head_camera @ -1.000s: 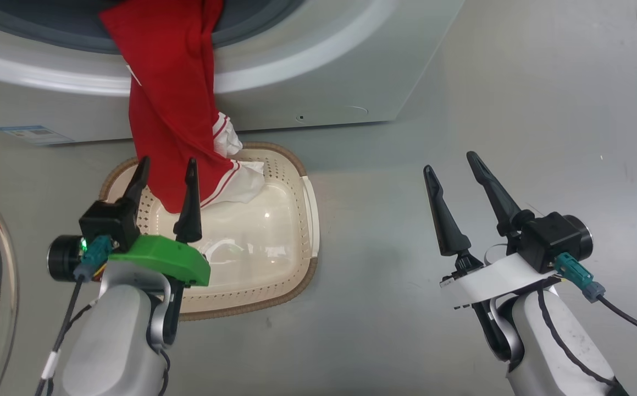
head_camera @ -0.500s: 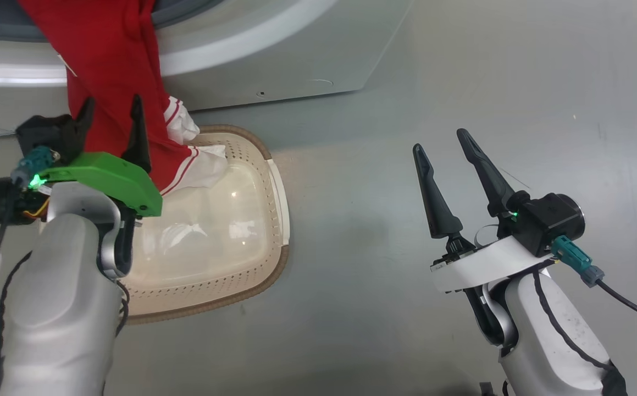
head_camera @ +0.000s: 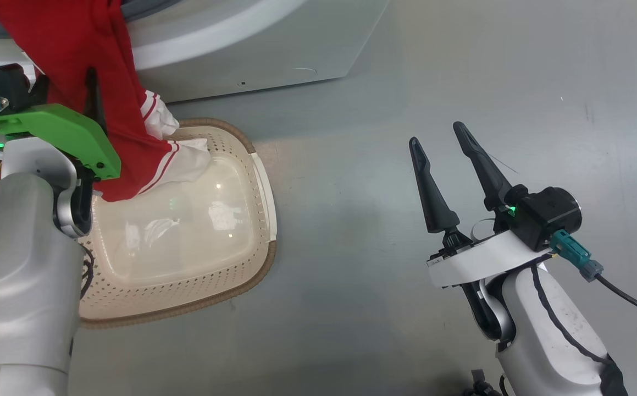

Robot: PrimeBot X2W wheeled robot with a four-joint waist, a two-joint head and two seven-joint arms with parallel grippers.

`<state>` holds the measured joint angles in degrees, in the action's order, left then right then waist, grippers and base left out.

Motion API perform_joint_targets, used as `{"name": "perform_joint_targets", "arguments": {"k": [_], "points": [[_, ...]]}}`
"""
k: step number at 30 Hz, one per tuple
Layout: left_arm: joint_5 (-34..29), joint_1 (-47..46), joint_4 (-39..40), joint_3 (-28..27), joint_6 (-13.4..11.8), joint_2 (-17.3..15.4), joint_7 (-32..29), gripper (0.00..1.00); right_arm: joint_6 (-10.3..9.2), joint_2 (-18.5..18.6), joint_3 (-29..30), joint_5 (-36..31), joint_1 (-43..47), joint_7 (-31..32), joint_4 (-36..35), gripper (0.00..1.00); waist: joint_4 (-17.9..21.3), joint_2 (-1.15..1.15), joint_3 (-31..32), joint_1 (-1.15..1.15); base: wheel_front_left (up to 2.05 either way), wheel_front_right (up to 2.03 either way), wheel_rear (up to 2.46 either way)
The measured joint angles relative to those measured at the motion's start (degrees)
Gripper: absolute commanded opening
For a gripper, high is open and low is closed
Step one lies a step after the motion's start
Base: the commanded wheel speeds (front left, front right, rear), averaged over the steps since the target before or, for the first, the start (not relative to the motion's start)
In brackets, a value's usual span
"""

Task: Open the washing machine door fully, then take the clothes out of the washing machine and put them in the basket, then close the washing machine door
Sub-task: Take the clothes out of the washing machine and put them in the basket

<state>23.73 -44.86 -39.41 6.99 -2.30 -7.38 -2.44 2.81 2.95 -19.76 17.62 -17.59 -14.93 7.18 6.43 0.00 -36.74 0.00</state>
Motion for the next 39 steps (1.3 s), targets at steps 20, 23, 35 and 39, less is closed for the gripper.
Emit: {"name": "perform_joint_targets", "arguments": {"k": [20,23,35,39], "points": [[1.98,-5.53,-7.47,-0.57,1.21,-0.31,-1.0,0.0,-0.02,0.0,-0.73,0.53,-1.02,0.0,0.56,1.0,1.2,0.0,-0.09,0.0,0.0,0.0,0.0],[1.98,-5.45,-7.77,-0.68,1.46,-0.24,1.31,0.0,-0.52,0.0,-0.51,0.52,-1.02,0.0,0.77,1.0,0.9,0.0,0.23,0.0,0.0,0.0,0.0],[1.96,-0.37,-5.68,-0.24,2.7,3.16,13.06,0.0,-1.02,0.09,2.3,-0.84,-1.01,0.0,1.01,1.0,-2.04,0.0,1.57,0.0,0.0,0.0,0.0],[1.96,1.07,-3.88,0.16,3.7,4.07,16.75,0.0,-1.22,0.08,3.71,-1.33,-0.93,0.0,1.27,1.0,-3.37,0.0,2.14,0.0,0.0,0.0,0.0]]}}
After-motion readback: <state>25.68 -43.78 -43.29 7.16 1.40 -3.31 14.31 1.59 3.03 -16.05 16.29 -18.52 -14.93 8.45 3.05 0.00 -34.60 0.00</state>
